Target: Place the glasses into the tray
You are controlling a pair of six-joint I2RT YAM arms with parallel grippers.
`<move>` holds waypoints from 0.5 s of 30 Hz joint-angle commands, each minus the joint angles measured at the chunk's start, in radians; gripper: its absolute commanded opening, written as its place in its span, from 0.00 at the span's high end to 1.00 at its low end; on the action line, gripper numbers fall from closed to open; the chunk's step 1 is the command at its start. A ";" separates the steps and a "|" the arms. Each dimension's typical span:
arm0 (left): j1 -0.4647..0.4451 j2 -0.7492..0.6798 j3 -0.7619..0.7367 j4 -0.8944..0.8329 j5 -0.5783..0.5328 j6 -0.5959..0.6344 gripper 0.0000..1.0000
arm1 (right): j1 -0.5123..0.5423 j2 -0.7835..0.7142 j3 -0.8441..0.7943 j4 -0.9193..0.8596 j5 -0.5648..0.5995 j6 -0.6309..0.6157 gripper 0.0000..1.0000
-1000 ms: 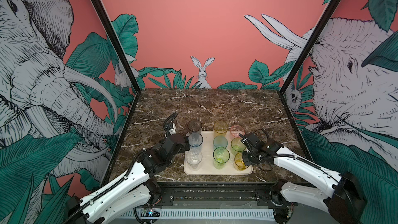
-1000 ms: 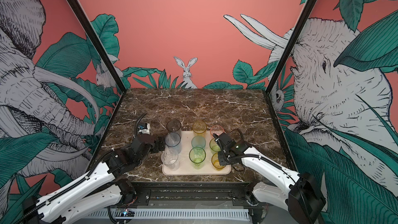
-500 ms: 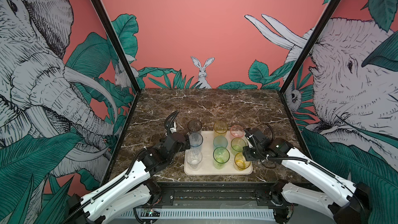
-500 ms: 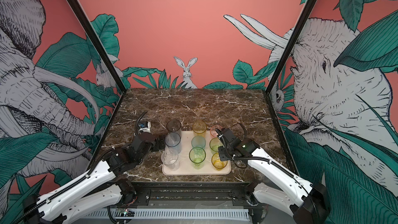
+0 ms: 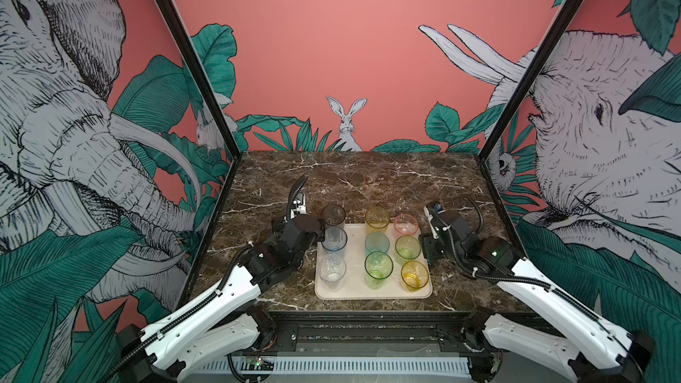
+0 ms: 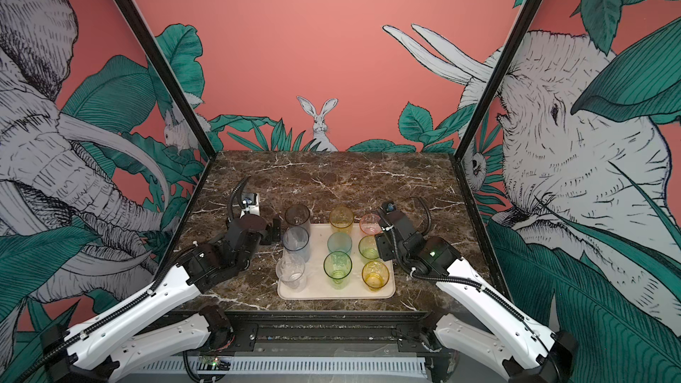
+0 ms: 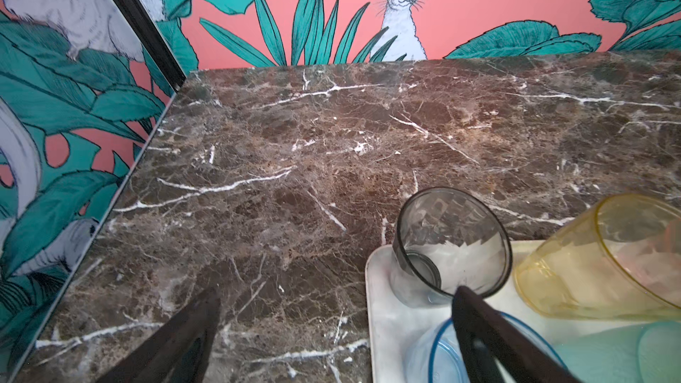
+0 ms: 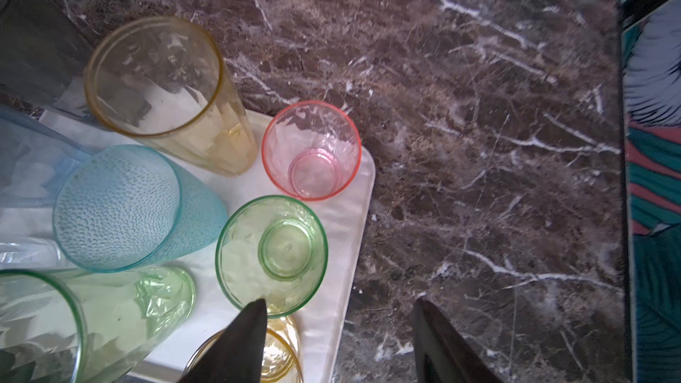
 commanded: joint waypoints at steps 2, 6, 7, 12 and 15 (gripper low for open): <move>0.022 0.016 0.050 0.126 -0.101 0.207 0.01 | 0.004 -0.047 -0.017 0.225 0.122 -0.170 0.26; 0.092 0.042 0.071 0.193 -0.101 0.288 0.01 | -0.001 -0.069 -0.062 0.403 0.194 -0.284 0.17; 0.112 0.048 0.073 0.204 -0.091 0.296 0.01 | -0.004 -0.069 -0.070 0.438 0.205 -0.305 0.16; 0.248 0.088 0.068 0.290 -0.033 0.333 0.01 | -0.045 -0.052 -0.134 0.666 0.278 -0.423 0.06; 0.309 0.106 0.040 0.374 0.001 0.362 0.01 | -0.102 -0.024 -0.160 0.756 0.286 -0.448 0.02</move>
